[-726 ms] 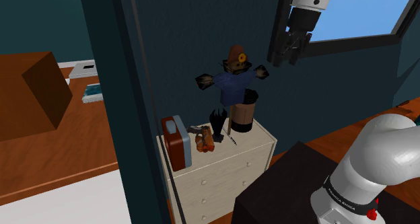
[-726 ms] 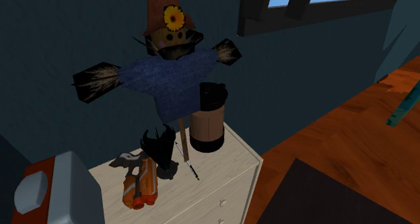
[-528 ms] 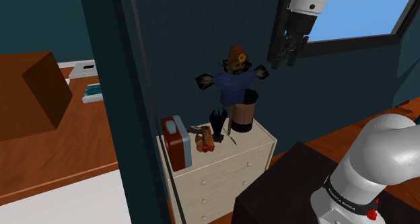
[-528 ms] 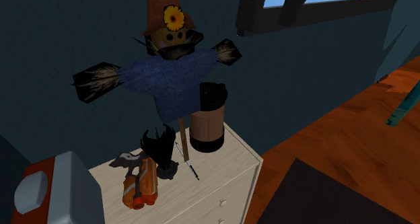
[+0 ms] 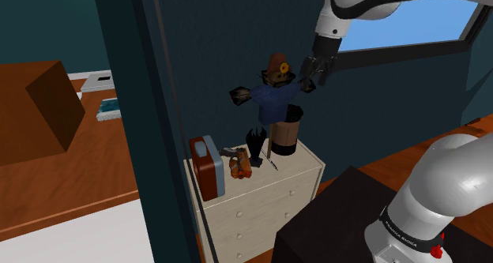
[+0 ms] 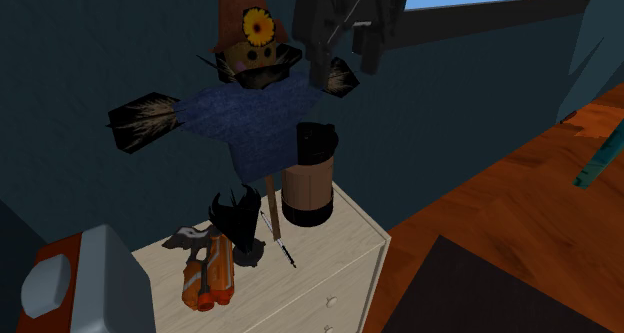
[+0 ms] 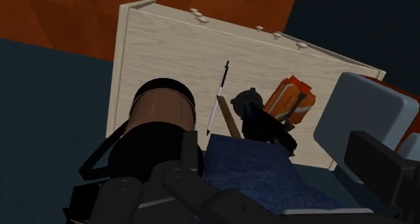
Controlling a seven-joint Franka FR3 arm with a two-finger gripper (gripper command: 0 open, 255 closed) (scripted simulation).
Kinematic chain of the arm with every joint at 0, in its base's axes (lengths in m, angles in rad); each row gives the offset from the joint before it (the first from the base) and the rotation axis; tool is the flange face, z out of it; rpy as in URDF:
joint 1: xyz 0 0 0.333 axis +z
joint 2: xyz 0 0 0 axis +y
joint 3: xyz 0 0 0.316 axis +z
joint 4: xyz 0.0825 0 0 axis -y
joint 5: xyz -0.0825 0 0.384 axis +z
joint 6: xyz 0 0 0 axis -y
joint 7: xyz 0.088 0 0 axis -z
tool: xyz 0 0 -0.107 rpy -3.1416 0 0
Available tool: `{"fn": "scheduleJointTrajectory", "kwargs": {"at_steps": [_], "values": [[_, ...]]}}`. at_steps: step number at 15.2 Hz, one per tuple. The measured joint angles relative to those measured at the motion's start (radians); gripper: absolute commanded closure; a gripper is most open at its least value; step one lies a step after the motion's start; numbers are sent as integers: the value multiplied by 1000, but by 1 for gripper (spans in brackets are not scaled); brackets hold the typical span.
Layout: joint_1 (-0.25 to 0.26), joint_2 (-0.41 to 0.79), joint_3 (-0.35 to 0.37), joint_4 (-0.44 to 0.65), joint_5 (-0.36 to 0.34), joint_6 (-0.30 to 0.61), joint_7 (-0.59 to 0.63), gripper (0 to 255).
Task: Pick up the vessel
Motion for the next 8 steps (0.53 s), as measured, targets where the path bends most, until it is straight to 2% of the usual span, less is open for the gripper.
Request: {"fn": "scheduleJointTrajectory", "kwargs": {"at_steps": [8], "values": [[-16,264,-46,59,-28,192,-72,0]]}}
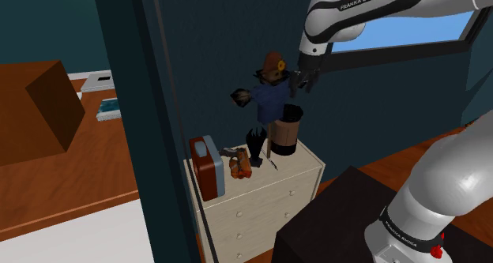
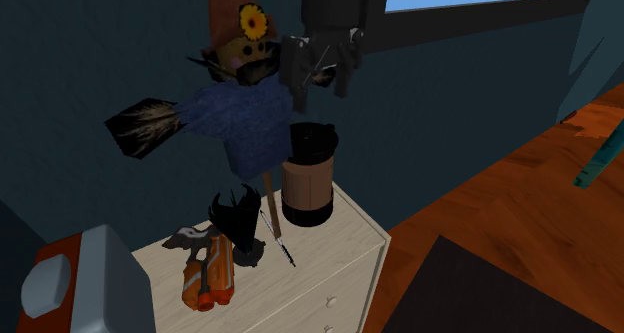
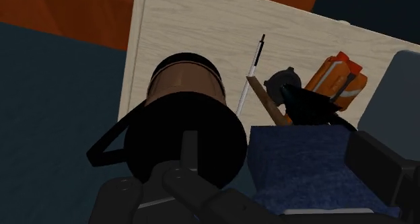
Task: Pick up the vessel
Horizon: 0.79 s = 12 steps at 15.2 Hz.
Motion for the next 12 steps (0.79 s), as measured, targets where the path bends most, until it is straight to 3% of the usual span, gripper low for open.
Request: {"fn": "scheduleJointTrajectory", "kwargs": {"at_steps": [8,12], "values": [[-21,287,-42,165,0,113,-76,0],[-22,324,-43,155,4,158,-83,0]]}}
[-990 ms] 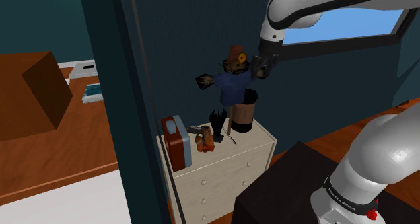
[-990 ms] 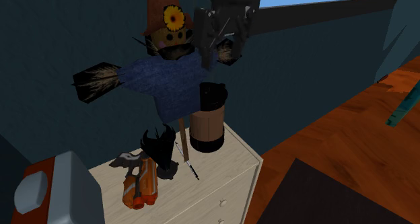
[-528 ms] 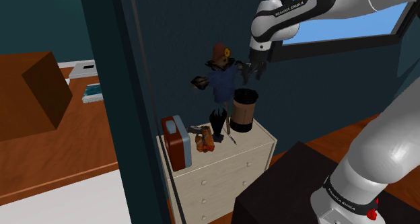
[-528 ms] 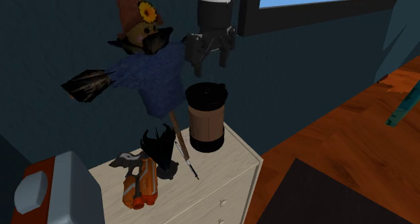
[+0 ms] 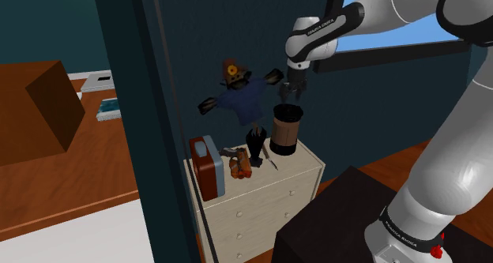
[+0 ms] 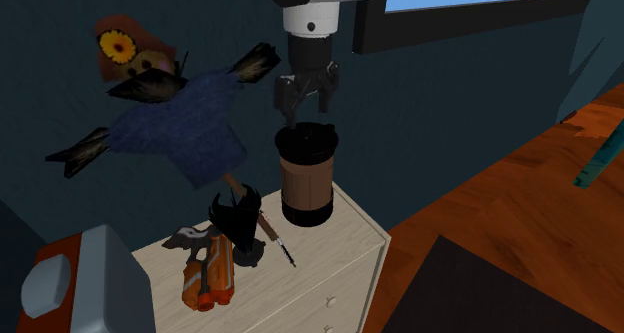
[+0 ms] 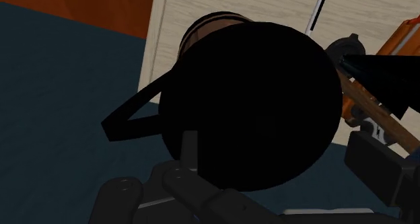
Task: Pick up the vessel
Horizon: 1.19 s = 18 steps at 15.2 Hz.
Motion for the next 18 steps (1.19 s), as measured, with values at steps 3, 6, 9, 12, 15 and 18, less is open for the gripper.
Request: {"fn": "scheduleJointTrajectory", "kwargs": {"at_steps": [3,6,9,12,15,18], "values": [[0,24,0,-23,5,45,-5,0],[0,32,0,-31,7,62,-5,255],[0,33,1,-32,7,65,-4,255],[0,33,1,-32,7,66,-4,255],[0,33,1,-32,7,65,-5,255],[0,24,0,-19,5,40,-4,255]]}}
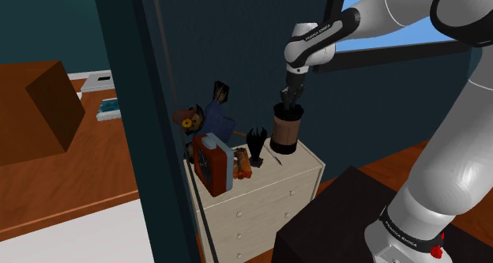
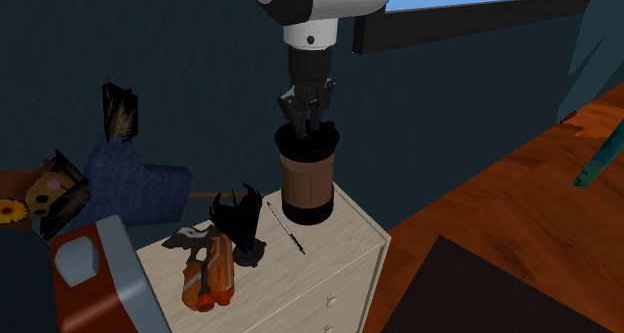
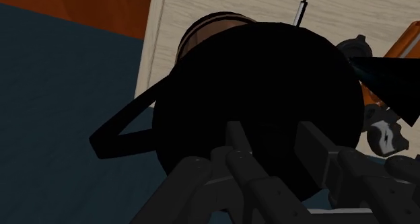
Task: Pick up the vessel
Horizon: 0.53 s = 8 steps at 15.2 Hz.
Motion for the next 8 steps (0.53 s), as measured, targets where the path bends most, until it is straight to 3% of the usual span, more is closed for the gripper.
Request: {"fn": "scheduleJointTrajectory", "kwargs": {"at_steps": [8], "values": [[1,-43,1,61,-9,-104,8,255]]}}
